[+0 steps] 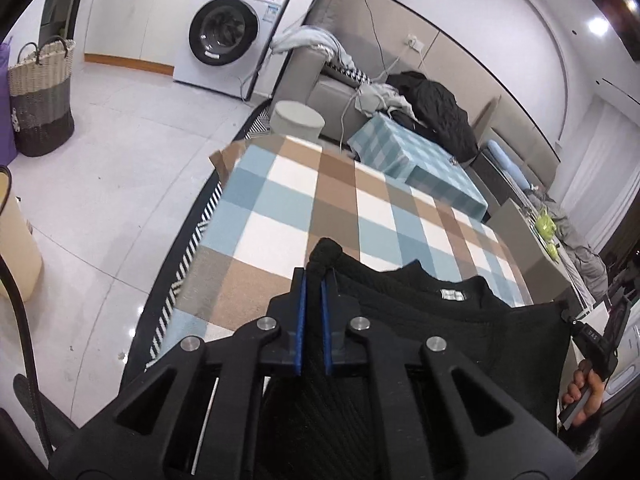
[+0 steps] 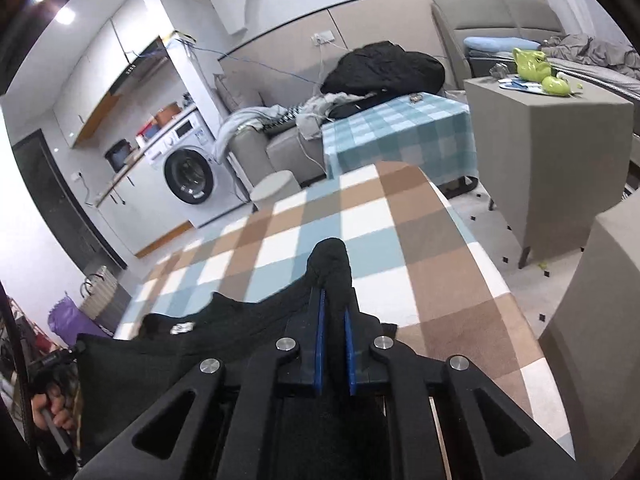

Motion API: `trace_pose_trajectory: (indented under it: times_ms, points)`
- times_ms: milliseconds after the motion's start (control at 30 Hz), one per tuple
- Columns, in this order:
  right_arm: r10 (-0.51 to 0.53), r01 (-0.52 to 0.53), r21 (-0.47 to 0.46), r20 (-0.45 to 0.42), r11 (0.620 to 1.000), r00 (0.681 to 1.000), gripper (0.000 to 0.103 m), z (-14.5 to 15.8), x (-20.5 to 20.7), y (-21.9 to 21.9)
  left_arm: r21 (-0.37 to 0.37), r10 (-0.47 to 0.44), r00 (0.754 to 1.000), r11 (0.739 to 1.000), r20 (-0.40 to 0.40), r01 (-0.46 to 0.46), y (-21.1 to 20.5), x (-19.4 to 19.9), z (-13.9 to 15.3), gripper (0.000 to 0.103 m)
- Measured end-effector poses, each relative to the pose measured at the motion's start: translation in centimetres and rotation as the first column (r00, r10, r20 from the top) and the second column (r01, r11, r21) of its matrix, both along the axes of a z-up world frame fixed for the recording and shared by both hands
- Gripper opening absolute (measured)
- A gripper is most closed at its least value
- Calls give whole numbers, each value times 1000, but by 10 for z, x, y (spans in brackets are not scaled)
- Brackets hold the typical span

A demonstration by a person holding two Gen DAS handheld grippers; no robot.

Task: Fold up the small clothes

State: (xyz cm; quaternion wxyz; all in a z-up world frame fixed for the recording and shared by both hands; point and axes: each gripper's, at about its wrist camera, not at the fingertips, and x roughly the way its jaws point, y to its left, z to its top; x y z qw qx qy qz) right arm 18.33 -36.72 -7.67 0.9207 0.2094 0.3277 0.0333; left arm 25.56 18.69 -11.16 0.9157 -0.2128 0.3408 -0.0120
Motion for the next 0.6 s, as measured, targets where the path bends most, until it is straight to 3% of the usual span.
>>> trace_pose_trajectory:
  times_ms: [367, 467, 533, 600]
  points:
    - [-75, 76, 18, -5, 997, 997, 7, -4, 23, 7, -17, 76, 997, 997, 19, -76, 23, 5, 4, 4]
    - [-94, 94, -7, -76, 996, 993, 8, -18, 36, 11, 11, 90, 995, 996, -45, -89, 22, 17, -9, 4]
    - [-95, 92, -24, -183, 995, 978, 23, -30, 41, 12, 39, 101, 989, 995, -109, -97, 18, 22, -19, 5]
    - [-65, 66, -5, -235, 998, 970, 29, -38, 30, 12, 95, 110, 983, 991, -148, -97, 11, 18, -23, 15]
